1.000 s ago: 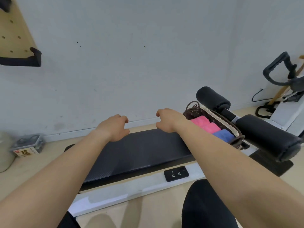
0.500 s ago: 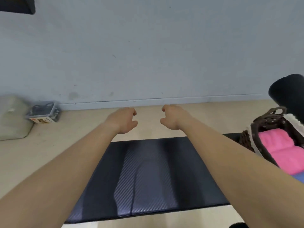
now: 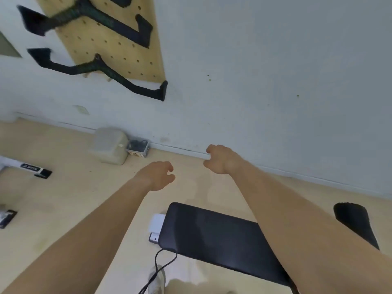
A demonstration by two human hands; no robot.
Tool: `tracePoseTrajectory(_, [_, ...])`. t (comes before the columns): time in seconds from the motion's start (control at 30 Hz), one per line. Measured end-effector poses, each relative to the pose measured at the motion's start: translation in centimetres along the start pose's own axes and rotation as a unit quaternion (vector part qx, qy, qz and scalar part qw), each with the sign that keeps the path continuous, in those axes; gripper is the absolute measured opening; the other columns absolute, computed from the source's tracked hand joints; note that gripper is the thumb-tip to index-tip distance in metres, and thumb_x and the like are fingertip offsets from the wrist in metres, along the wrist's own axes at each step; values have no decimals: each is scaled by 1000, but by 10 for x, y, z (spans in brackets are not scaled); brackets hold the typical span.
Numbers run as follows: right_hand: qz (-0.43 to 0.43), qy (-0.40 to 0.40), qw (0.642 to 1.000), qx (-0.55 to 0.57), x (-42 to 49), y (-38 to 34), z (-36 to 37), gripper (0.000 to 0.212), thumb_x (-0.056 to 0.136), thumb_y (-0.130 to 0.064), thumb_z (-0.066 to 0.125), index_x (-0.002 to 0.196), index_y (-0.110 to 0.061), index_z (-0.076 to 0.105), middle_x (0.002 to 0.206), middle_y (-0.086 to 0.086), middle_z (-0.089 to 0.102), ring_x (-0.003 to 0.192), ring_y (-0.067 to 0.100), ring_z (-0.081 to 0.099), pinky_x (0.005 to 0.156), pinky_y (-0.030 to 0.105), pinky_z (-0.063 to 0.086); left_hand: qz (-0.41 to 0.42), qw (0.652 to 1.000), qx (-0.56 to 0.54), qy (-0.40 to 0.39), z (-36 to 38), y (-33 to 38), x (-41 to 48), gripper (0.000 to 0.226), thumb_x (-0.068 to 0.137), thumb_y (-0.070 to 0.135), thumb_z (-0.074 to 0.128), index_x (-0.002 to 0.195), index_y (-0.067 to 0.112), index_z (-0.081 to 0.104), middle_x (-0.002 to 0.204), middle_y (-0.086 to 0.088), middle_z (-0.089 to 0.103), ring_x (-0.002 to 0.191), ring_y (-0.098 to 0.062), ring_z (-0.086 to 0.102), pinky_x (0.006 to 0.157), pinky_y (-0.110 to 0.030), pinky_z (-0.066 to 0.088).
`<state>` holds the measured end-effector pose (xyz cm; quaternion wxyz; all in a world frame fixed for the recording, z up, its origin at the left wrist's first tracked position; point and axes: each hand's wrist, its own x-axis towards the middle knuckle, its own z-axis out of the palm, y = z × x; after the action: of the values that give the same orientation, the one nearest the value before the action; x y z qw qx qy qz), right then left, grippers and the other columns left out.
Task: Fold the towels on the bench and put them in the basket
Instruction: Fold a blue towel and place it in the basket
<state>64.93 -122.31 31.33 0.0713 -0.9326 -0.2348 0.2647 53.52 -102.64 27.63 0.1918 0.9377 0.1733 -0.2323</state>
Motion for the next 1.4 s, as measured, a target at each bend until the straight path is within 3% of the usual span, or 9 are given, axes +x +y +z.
tracePoseTrajectory(0.27, [-169,1,984,-63,-62,-165,-64,50,97,-36,50,142,-15,44,144,7,48,128,29,48,103,42,45,-139,979,-107,107,-90,-85,-165,43,97,44,56,135,25,54,137,2,57,125,-20,52,105,-33,42])
tracePoseTrajectory(0.47, [-284,-35,951,-122,-88,-293,-40,50,92,-37,53,137,-16,47,132,9,56,113,30,58,94,41,51,-244,945,-130,172,-110,-171,-269,44,97,46,55,136,26,53,134,2,58,120,-21,55,101,-35,45])
tracePoseTrajectory(0.6, [-342,-39,924,-168,-103,-387,-15,60,91,-37,57,145,-12,43,144,13,48,128,32,49,103,42,46,-302,922,-140,197,-115,-240,-333,44,98,45,53,137,26,52,136,1,56,121,-24,54,95,-33,44])
tracePoseTrajectory(0.83, [-423,-6,882,-209,-131,-574,32,60,89,-37,62,143,-15,45,142,12,45,130,32,43,100,39,45,-373,890,-150,216,-126,-384,-428,41,99,41,52,134,20,57,131,-4,60,118,-26,56,98,-37,47])
tracePoseTrajectory(1.17, [-511,-3,827,-233,-162,-800,79,52,91,-30,55,141,-17,46,140,9,45,124,30,48,97,42,48,-410,863,-196,221,-158,-556,-498,44,99,42,51,139,23,51,138,-2,55,121,-23,54,99,-35,46])
tracePoseTrajectory(1.4, [-526,-16,820,-222,-107,-926,117,54,90,-33,58,140,-16,45,138,10,44,125,29,45,96,43,48,-428,854,-193,225,-182,-681,-484,43,97,40,53,137,23,51,132,0,57,114,-22,56,92,-34,48])
